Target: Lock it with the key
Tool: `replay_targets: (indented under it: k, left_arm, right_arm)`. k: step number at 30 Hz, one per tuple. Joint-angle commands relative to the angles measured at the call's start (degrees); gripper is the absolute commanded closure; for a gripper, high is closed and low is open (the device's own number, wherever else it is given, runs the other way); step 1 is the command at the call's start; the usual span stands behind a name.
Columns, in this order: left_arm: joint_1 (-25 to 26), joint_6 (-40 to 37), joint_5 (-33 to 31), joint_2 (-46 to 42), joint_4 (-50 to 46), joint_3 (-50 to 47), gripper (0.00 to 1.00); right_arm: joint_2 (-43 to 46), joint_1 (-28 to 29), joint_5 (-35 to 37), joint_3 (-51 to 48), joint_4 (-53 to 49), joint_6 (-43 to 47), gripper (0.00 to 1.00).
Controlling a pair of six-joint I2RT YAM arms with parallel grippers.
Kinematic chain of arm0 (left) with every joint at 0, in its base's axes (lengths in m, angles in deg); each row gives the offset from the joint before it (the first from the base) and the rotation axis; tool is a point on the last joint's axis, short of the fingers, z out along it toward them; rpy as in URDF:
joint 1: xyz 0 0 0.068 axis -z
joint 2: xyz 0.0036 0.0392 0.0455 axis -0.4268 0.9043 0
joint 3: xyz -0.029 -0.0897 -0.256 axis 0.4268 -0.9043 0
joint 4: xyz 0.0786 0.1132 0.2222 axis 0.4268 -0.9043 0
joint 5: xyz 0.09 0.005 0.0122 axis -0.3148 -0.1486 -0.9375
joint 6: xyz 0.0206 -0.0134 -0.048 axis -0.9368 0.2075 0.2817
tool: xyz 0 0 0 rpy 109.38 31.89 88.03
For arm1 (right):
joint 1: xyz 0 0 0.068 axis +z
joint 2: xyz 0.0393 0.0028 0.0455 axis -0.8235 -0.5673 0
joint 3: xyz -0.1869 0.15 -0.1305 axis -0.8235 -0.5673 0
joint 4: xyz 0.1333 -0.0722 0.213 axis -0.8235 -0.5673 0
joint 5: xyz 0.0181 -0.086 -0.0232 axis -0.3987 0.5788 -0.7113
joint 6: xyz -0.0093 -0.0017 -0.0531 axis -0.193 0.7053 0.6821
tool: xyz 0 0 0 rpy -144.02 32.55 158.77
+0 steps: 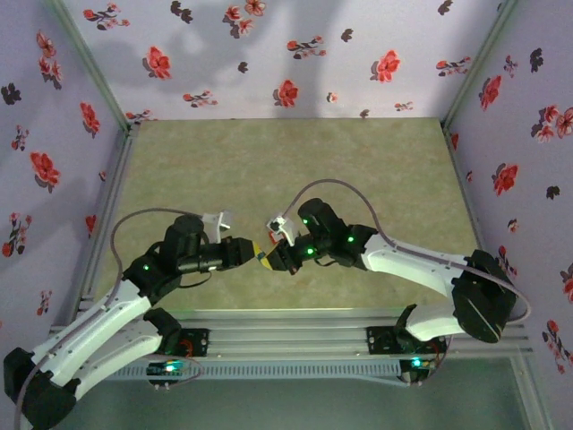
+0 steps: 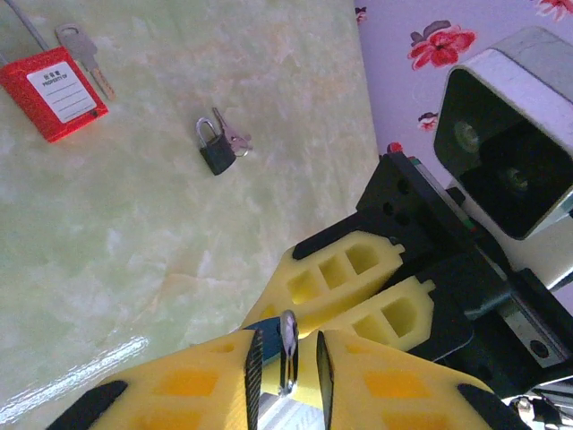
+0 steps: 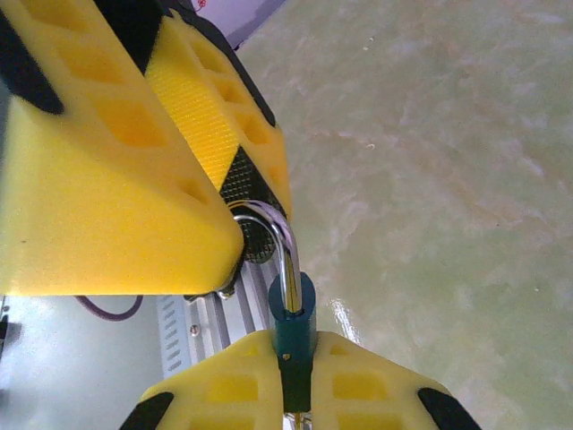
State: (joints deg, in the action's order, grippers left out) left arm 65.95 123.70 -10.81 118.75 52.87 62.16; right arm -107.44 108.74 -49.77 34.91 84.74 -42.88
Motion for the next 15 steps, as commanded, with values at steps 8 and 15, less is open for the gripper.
replay_targets:
  k: [8, 15]
  left_arm:
    - [-1.7, -3.7, 1.6, -0.4, -2.7, 0.7, 0.83]
    - [-2.6, -4.1, 1.7, -0.4, -3.6, 1.1, 0.84]
  right_arm:
    - [-0.6, 0.3, -3.0, 1.7, 0.0, 0.0, 1.00]
    - [-0.4, 0.3, -3.9, 1.6, 0.0, 0.0, 1.00]
